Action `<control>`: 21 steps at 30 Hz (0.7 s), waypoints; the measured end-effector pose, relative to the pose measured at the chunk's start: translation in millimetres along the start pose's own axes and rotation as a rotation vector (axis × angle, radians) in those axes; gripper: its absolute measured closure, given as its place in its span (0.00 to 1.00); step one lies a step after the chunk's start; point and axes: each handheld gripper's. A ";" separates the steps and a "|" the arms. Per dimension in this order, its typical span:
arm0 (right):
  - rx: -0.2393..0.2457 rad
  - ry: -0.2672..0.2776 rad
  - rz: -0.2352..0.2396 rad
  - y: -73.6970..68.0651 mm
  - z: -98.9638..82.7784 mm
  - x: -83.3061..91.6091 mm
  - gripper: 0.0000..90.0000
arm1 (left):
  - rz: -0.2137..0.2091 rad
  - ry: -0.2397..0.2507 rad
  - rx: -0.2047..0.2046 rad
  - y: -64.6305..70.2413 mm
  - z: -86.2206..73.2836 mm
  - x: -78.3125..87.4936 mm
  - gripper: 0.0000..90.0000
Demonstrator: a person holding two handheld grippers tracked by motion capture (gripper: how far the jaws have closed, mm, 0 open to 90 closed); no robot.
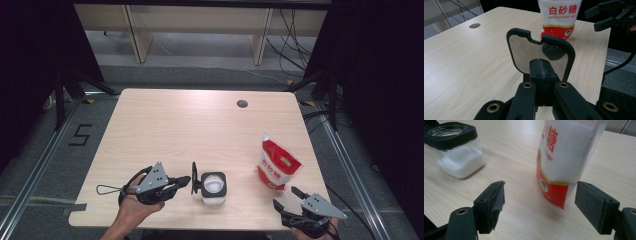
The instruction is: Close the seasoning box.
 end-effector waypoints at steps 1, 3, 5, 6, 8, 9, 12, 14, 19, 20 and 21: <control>0.002 0.000 -0.001 0.2 -0.1 -0.1 0.28 | -0.004 0.000 -0.003 0.0 1.0 -0.5 0.99; -0.032 -0.014 -0.006 -2.6 0.0 1.1 0.28 | -0.002 0.002 0.008 1.6 2.6 -1.9 0.99; -0.031 -0.014 -0.004 -2.7 0.1 1.1 0.28 | -0.002 0.003 -0.002 1.3 4.2 -3.6 0.99; -0.002 -0.001 0.000 0.1 0.0 0.1 0.28 | -0.003 0.004 -0.003 1.0 4.8 -4.4 0.99; -0.001 -0.003 -0.005 0.1 0.2 0.5 0.28 | 0.003 -0.002 -0.008 1.3 6.1 -5.2 0.99; -0.019 -0.006 -0.004 -1.4 0.1 0.7 0.28 | 0.000 -0.001 -0.004 1.8 6.5 -6.2 0.99; 0.016 0.009 -0.010 0.5 0.3 0.1 0.28 | -0.006 -0.001 -0.008 3.5 8.3 -9.8 0.99; 0.006 0.001 -0.005 -0.2 0.4 0.5 0.28 | -0.013 -0.004 -0.006 5.5 9.6 -13.4 0.99; -0.029 -0.008 -0.003 -2.7 0.6 1.7 0.28 | -0.032 -0.011 -0.020 9.0 12.0 -23.9 0.99; -0.032 -0.009 -0.003 -2.9 0.6 1.9 0.28 | -0.026 -0.016 -0.011 10.3 11.7 -25.2 0.99; -0.022 -0.005 -0.005 -2.4 0.3 1.5 0.28 | -0.033 -0.021 -0.025 10.0 11.9 -26.5 0.99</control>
Point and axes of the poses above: each handheld gripper's, and its own axes: x roughly backward along the jaws, z roughly out of its top, y roughly to its right, and after that the axes turned 6 degrees about x, right-handed
